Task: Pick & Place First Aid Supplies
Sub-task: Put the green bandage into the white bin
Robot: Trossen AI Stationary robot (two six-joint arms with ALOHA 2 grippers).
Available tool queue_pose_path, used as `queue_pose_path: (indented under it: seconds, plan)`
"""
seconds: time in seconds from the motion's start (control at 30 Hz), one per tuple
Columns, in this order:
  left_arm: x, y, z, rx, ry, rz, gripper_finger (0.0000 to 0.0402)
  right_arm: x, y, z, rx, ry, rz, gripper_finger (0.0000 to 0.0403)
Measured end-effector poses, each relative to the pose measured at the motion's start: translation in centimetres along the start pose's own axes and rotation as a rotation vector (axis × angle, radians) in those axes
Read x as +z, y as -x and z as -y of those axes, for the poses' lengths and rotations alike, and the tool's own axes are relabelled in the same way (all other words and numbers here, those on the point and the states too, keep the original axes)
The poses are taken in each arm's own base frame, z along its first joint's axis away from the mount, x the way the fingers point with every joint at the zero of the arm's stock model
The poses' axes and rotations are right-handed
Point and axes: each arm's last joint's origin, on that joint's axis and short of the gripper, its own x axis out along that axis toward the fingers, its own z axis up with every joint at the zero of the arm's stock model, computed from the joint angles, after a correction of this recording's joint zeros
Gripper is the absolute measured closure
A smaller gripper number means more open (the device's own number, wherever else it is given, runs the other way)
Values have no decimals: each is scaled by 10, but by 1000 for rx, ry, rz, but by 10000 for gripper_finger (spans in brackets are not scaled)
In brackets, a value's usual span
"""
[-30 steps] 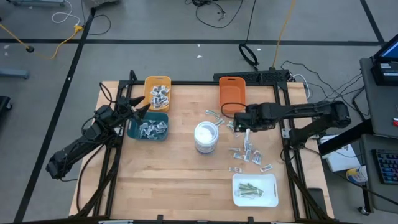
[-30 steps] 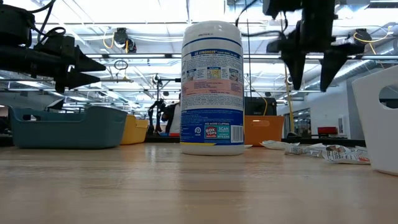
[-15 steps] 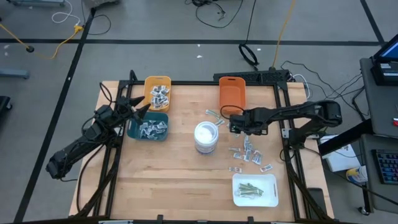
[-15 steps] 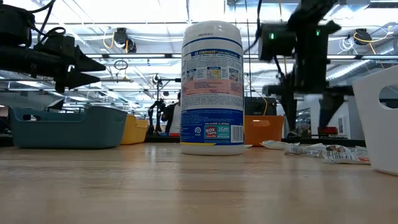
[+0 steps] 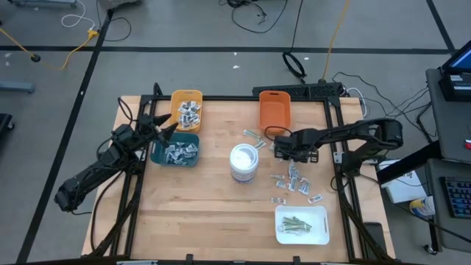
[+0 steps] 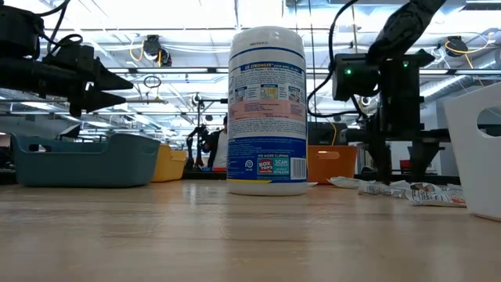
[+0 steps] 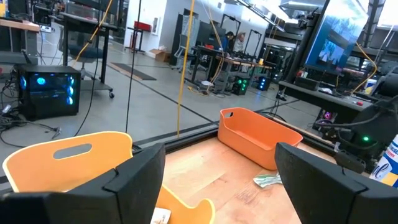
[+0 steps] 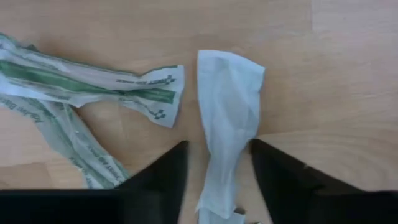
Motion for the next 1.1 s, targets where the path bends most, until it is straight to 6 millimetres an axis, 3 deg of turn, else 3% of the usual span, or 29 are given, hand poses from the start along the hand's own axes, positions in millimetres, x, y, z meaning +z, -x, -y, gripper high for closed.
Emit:
queue_pose_path:
  seconds: [0.2, 0.27, 0.47, 0.67, 0.87, 1.1]
  plan:
    - [0, 0, 0, 0, 0, 0, 96, 2, -1, 0, 12, -1, -21, 371]
    - [0, 0, 0, 0, 0, 0, 96, 2, 0, -1, 14, 17, -21, 393]
    - [0, 0, 0, 0, 0, 0, 96, 2, 11, 7, 17, 53, -50, 388]
    - [0, 0, 0, 0, 0, 0, 96, -1, 30, 24, 12, 238, -167, 398]
    - [0, 0, 0, 0, 0, 0, 96, -6, 53, 32, 60, 523, -228, 400]
    - [0, 0, 0, 0, 0, 0, 96, -17, 91, 18, 204, 880, -177, 402]
